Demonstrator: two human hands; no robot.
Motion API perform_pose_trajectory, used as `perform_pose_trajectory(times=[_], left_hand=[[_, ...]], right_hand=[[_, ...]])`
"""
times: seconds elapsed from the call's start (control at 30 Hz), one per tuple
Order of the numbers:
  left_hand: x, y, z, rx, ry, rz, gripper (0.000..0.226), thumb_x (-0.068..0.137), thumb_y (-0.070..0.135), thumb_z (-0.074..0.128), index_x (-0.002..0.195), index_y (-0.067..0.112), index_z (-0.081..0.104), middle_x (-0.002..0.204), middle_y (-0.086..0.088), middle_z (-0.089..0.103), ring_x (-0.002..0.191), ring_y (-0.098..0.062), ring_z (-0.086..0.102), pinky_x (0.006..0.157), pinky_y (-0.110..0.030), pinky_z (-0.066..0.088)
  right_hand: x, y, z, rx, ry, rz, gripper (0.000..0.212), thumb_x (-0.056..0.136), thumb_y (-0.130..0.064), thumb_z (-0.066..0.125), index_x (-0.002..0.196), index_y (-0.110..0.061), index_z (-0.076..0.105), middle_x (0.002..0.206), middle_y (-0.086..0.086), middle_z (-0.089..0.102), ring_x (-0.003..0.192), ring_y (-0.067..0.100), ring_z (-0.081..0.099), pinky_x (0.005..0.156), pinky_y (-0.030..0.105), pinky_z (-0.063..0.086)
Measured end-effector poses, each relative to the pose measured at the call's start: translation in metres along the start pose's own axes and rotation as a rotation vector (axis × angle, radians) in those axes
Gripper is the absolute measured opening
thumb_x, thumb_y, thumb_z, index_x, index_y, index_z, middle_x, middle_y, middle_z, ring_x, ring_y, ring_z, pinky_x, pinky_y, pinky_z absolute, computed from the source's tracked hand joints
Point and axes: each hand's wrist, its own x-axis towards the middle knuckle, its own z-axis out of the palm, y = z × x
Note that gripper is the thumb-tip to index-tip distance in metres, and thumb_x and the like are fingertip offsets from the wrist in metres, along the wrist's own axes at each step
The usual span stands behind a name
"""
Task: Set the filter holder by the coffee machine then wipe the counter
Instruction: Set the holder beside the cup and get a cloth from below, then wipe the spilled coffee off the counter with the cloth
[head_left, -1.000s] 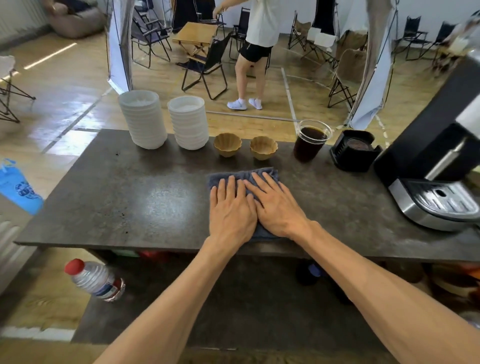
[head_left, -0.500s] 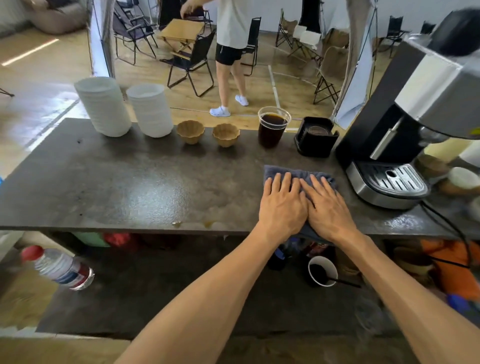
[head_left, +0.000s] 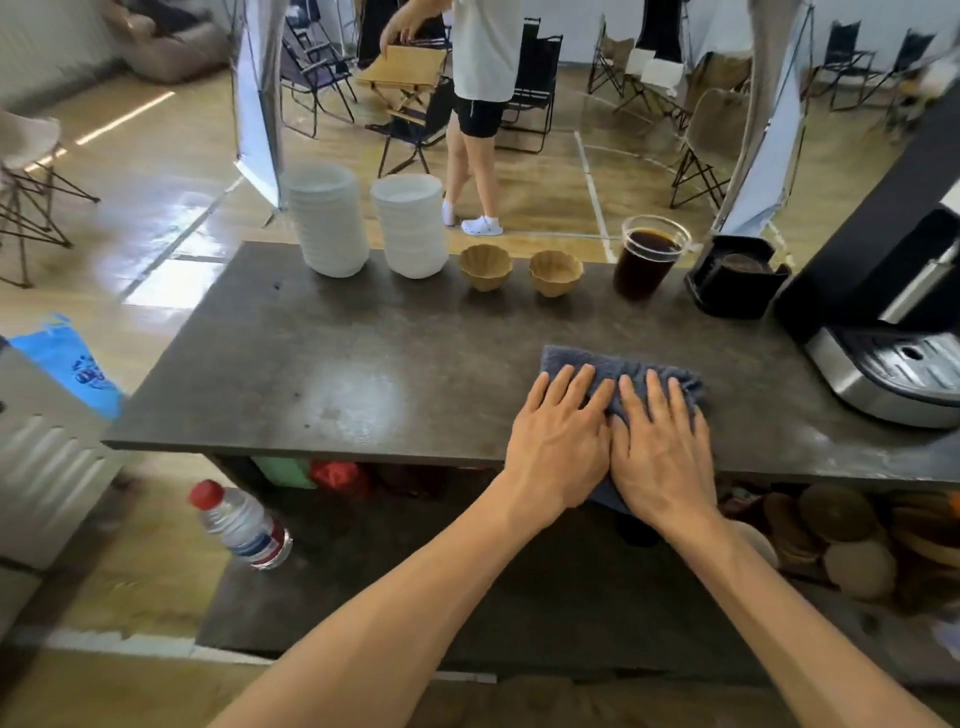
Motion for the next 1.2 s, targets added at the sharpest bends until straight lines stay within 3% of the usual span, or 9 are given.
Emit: perform_pose_trajectory(times=[0.2, 0.5, 1.03, 1.1, 1.2], left_hand=[[-0.062, -0.096, -0.027, 0.007, 0.062, -0.014, 0.053, 0.103, 0.036, 0.018, 0.152, 0.021, 0.031, 0.16, -0.005, 0.028, 0.149, -0.022, 0.022, 0.123, -0.044, 0.015], [-0.115, -0.226, -0.058, 0.003, 0.001, -0.002, 0.054, 0.103, 0.039, 0.014, 0.156, 0.03, 0.016, 0.165, 0.005, 0.01, 0.152, -0.013, 0.003, 0.122, -0.032, -0.004], [-0.186, -0.357, -0.088, -0.029, 0.051, -0.211, 0.068, 0.09, 0.046, -0.003, 0.155, 0.033, 0.014, 0.164, 0.008, 0.007, 0.151, -0.009, -0.002, 0.121, -0.031, -0.004], [-0.194, -0.368, -0.095, -0.001, 0.09, -0.222, 0.063, 0.094, 0.042, 0.007, 0.153, 0.029, 0.025, 0.163, 0.004, 0.018, 0.15, -0.009, 0.008, 0.12, -0.028, 0.001], [-0.207, -0.384, -0.103, 0.17, 0.158, -0.155, 0.047, 0.092, 0.026, 0.035, 0.129, 0.016, 0.062, 0.136, -0.002, 0.06, 0.131, -0.016, 0.051, 0.111, -0.033, 0.03]], right_hand=[[-0.019, -0.118, 0.017, 0.039, 0.052, 0.008, 0.067, 0.098, -0.047, 0.003, 0.155, -0.018, 0.021, 0.163, 0.012, 0.017, 0.151, 0.029, 0.009, 0.122, 0.05, 0.013], [-0.025, -0.263, 0.029, 0.043, 0.012, 0.026, 0.061, 0.102, -0.045, 0.011, 0.157, -0.018, 0.014, 0.164, 0.015, 0.01, 0.152, 0.032, 0.004, 0.122, 0.05, 0.009], [-0.014, -0.414, 0.039, 0.084, -0.112, -0.165, 0.06, 0.103, -0.046, 0.015, 0.157, -0.023, 0.002, 0.165, 0.011, -0.004, 0.151, 0.029, -0.009, 0.122, 0.048, -0.002], [-0.013, -0.427, 0.041, 0.109, -0.117, -0.196, 0.06, 0.103, -0.045, 0.017, 0.157, -0.023, 0.002, 0.165, 0.011, -0.004, 0.151, 0.029, -0.01, 0.122, 0.048, -0.002], [-0.014, -0.451, 0.042, 0.141, -0.128, -0.24, 0.059, 0.104, -0.044, 0.017, 0.157, -0.024, 0.002, 0.165, 0.011, -0.005, 0.151, 0.028, -0.011, 0.122, 0.048, -0.003]])
